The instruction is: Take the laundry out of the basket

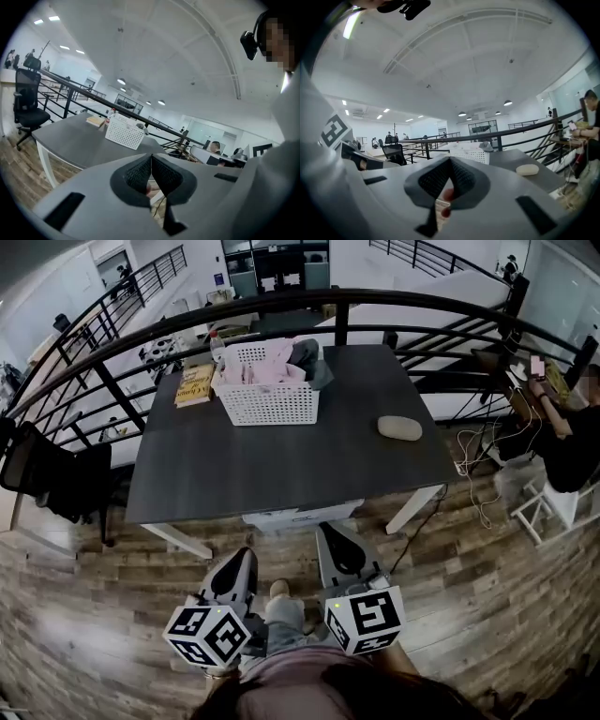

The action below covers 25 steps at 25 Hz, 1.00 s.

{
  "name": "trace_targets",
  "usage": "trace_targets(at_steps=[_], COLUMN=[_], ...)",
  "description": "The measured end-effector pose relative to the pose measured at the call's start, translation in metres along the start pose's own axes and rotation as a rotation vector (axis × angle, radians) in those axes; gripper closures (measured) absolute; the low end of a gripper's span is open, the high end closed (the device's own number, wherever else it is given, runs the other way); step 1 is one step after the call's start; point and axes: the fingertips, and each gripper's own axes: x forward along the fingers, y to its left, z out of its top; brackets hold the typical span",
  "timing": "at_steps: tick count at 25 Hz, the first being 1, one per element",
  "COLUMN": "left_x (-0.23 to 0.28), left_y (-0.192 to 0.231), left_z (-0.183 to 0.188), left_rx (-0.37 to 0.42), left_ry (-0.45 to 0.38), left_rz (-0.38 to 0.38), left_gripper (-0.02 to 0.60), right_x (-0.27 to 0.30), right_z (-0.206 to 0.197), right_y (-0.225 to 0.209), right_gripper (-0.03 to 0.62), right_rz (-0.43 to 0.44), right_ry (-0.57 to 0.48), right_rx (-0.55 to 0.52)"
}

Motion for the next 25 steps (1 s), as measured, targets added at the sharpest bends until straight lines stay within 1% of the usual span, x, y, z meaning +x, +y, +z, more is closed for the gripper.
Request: trace_targets(at_steps=[11,15,18,21,25], left_x=[0.059,0.071,0.077,0.082,0.092], left_y=[0.042,0.065,0.080,0.094,0.113], left_z=[0.053,0.076,0.090,0.100,0.112], left_rx=[-0.010,-0.013,-0.021,-0.027,-0.027], left_ry=[0.025,0.028,0.028,0.029,0.037], left_rz=[-0.059,-0.073,-0.087,-0.105,-0.126], left_gripper=[0.584,0.584,0.584,0.584,0.584], right_x=[0.081,0.113,0.135,0.153,0.176], right_z=[0.022,0.036,0.046,0.052,0.057], right_y=[-0.010,-0.001,0.009,0.017,0.024], right_gripper=[0.579,0.579,0.579,0.579,0.579], right_rz=[-0.062,-0.084,-0.085,-0.084,-0.105], right_ry=[0.023,0.020,0.011,0.000,-0.003], right_rx=[-0.020,-0.044,-0.061,-0.063,-0.066])
